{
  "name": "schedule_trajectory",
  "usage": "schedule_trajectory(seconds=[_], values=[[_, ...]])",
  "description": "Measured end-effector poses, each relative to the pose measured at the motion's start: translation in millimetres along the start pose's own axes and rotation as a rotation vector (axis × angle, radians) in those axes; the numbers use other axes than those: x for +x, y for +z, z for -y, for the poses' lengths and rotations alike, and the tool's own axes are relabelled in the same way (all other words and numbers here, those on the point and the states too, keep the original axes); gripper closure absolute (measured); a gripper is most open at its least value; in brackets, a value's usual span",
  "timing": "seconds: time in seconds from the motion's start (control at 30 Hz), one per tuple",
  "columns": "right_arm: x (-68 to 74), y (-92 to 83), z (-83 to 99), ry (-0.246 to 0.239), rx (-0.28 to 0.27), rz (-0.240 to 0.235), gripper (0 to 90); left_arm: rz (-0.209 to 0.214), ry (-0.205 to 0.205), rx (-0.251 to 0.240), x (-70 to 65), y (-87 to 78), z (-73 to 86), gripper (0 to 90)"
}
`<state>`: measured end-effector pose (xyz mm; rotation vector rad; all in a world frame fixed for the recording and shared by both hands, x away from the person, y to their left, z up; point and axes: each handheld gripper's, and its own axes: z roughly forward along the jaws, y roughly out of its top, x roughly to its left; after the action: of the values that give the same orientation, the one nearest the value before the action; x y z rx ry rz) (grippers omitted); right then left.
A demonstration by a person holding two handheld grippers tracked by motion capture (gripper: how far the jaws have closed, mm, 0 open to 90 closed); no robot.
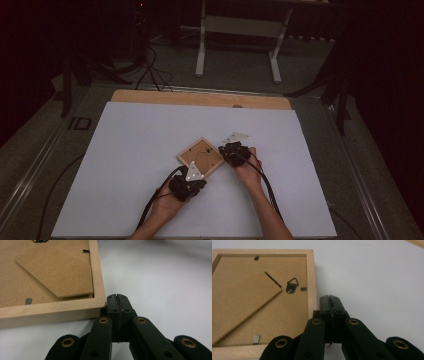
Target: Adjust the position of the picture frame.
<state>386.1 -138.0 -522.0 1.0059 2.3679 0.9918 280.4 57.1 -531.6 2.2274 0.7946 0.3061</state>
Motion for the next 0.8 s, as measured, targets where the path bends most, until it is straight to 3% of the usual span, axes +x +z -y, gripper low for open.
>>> schedule_trajectory(seconds=[0.57, 0.8], values=[[6.0, -5.8, 7.6, 0.042, -0.002, 0.005, 89.9, -0.043, -0.068, 0.016, 22.8, -8.2, 4.8, 89.6], [11.7, -8.3, 9.1, 0.028, -0.002, 0.005, 89.9, -0.061, -0.110, 0.014, 33.9, -11.6, 7.8, 89.6]])
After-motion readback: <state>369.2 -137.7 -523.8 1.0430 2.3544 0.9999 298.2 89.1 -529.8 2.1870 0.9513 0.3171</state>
